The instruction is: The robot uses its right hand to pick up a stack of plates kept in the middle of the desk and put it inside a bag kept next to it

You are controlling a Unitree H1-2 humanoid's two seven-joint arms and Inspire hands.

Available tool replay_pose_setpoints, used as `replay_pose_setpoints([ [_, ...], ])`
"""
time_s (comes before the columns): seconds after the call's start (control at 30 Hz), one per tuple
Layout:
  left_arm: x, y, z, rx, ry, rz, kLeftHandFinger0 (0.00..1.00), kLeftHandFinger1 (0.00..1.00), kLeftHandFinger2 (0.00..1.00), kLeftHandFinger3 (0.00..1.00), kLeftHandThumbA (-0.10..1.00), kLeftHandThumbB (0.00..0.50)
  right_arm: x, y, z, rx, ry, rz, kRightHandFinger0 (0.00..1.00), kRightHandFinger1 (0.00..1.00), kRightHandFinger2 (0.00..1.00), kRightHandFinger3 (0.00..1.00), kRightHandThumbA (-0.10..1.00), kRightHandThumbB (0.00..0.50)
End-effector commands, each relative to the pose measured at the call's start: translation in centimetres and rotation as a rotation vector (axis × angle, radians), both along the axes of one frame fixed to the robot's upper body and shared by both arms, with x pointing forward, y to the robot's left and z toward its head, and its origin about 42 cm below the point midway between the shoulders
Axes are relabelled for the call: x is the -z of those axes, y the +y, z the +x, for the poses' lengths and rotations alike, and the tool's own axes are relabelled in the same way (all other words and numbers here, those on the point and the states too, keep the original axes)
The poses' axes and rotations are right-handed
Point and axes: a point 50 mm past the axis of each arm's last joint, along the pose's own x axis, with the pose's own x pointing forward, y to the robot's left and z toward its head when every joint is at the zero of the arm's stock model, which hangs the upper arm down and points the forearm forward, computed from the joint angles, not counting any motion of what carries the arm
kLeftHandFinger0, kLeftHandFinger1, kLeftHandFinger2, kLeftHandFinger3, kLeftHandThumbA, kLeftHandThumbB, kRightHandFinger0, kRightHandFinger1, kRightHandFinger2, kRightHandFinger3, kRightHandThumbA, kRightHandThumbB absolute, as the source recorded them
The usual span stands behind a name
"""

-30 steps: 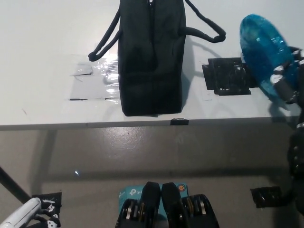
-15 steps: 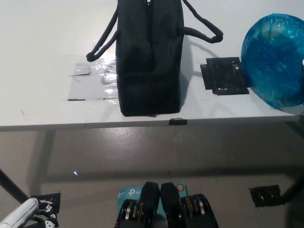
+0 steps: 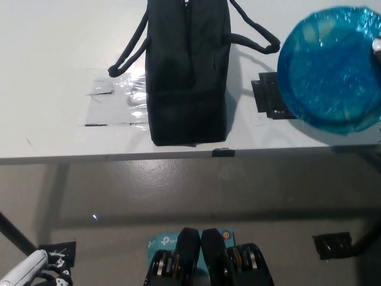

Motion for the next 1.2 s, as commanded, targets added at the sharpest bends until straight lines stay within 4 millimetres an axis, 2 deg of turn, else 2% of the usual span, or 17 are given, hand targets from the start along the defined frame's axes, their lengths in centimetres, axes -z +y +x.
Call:
replay_pose_setpoints([
  [0.0, -0.6, 0.4, -0.4, -0.021, -0.022, 0.010, 0.73, 0.75, 0.81, 0.90, -0.10, 0.000, -6.8, 0.5, 0.4, -0.026, -0.124, -0.077, 0.00, 0.03, 0.29, 0.00, -0.10, 0.315],
  [0.27, -0.6, 0.4, -0.3, -0.017, -0.021, 0.008, 0.74, 0.75, 0.80, 0.89, -0.10, 0.000, -10.5, 1.9, 0.7, -0.027, -0.132, -0.300, 0.00, 0.00, 0.17, 0.00, -0.10, 0.322],
  [0.43, -0.4, 0.3, -0.6, -0.021, -0.020, 0.014, 0.73, 0.75, 0.80, 0.89, -0.10, 0.000, -12.7, 3.6, 1.2, -0.023, -0.087, -0.481, 0.00, 0.02, 0.32, 0.06, -0.10, 0.285],
  [0.47, -0.4, 0.3, -0.6, -0.022, -0.020, 0.013, 0.73, 0.75, 0.81, 0.90, -0.10, 0.000, -13.1, 3.9, 1.2, -0.023, -0.092, -0.531, 0.00, 0.03, 0.35, 0.19, -0.10, 0.336],
  [0.5, -0.4, 0.3, -0.6, -0.023, -0.019, 0.013, 0.73, 0.75, 0.81, 0.90, -0.10, 0.000, -13.4, 4.1, 1.2, -0.025, -0.103, -0.578, 0.00, 0.02, 0.35, 0.19, -0.10, 0.337],
  [0.53, -0.5, 0.4, -0.5, -0.020, -0.019, 0.019, 0.74, 0.76, 0.82, 0.92, -0.10, 0.000, -14.3, 4.7, 1.2, -0.019, -0.087, -0.626, 0.00, 0.00, 0.33, 0.47, -0.10, 0.343],
  [0.6, -0.4, 0.4, -0.4, -0.024, -0.018, 0.016, 0.74, 0.76, 0.82, 0.92, -0.10, 0.000, -15.8, 6.1, 1.7, 0.013, -0.089, -0.814, 0.00, 0.00, 0.25, 0.59, -0.10, 0.346],
  [0.63, -0.4, 0.4, -0.5, -0.024, -0.022, 0.013, 0.74, 0.76, 0.82, 0.92, -0.10, 0.000, -16.2, 6.6, 1.7, 0.015, -0.087, -0.851, 0.00, 0.00, 0.24, 0.42, -0.10, 0.338],
  [0.7, -0.6, 0.3, -0.5, -0.019, -0.024, 0.023, 0.75, 0.76, 0.81, 0.92, -0.10, 0.000, -16.8, 6.8, 1.8, 0.023, -0.082, -0.898, 0.00, 0.00, 0.25, 0.36, -0.10, 0.343],
  [0.73, -0.7, 0.2, -0.5, -0.023, -0.028, 0.011, 0.74, 0.75, 0.81, 0.90, -0.10, 0.000, -17.7, 7.2, 1.9, 0.041, -0.078, -0.930, 0.00, 0.00, 0.24, 0.04, -0.10, 0.388],
  [0.8, -0.7, 0.2, -0.5, -0.018, -0.029, 0.010, 0.73, 0.75, 0.80, 0.89, -0.10, 0.000, -18.6, 7.6, 1.9, 0.072, -0.098, -0.972, 0.00, 0.00, 0.36, 0.12, -0.10, 0.350],
  [0.83, -0.7, 0.2, -0.5, -0.017, -0.029, 0.010, 0.72, 0.74, 0.80, 0.89, -0.10, 0.000, -19.1, 7.7, 1.8, 0.077, -0.078, -0.979, 0.00, 0.04, 0.42, 0.22, -0.10, 0.300],
  [0.87, -0.7, 0.2, -0.5, -0.017, -0.030, 0.010, 0.72, 0.74, 0.79, 0.89, -0.10, 0.000, -19.3, 7.8, 1.8, 0.080, -0.069, -0.982, 0.00, 0.05, 0.44, 0.25, -0.10, 0.267],
  [0.97, -0.5, 0.2, -0.6, -0.019, -0.029, 0.007, 0.71, 0.73, 0.78, 0.89, -0.10, 0.000, -21.1, 8.5, 1.5, 0.083, -0.100, -1.001, 0.00, 0.11, 0.49, 0.29, -0.10, 0.324],
  [1.07, -0.4, 0.3, -0.7, -0.020, -0.027, 0.014, 0.72, 0.73, 0.78, 0.89, -0.10, 0.000, -22.6, 9.3, 1.6, 0.111, -0.102, -1.025, 0.00, 0.10, 0.47, 0.45, -0.10, 0.333],
  [1.1, -0.4, 0.3, -0.7, -0.020, -0.027, 0.014, 0.72, 0.73, 0.78, 0.89, -0.10, 0.000, -22.6, 9.3, 1.6, 0.112, -0.100, -1.025, 0.00, 0.10, 0.46, 0.47, -0.10, 0.328],
  [1.17, -0.3, 0.3, -0.7, -0.029, -0.022, 0.013, 0.74, 0.75, 0.80, 0.91, -0.10, 0.000, -24.2, 10.0, 1.8, 0.111, -0.090, -1.034, 0.00, 0.10, 0.47, 0.49, -0.10, 0.260],
])
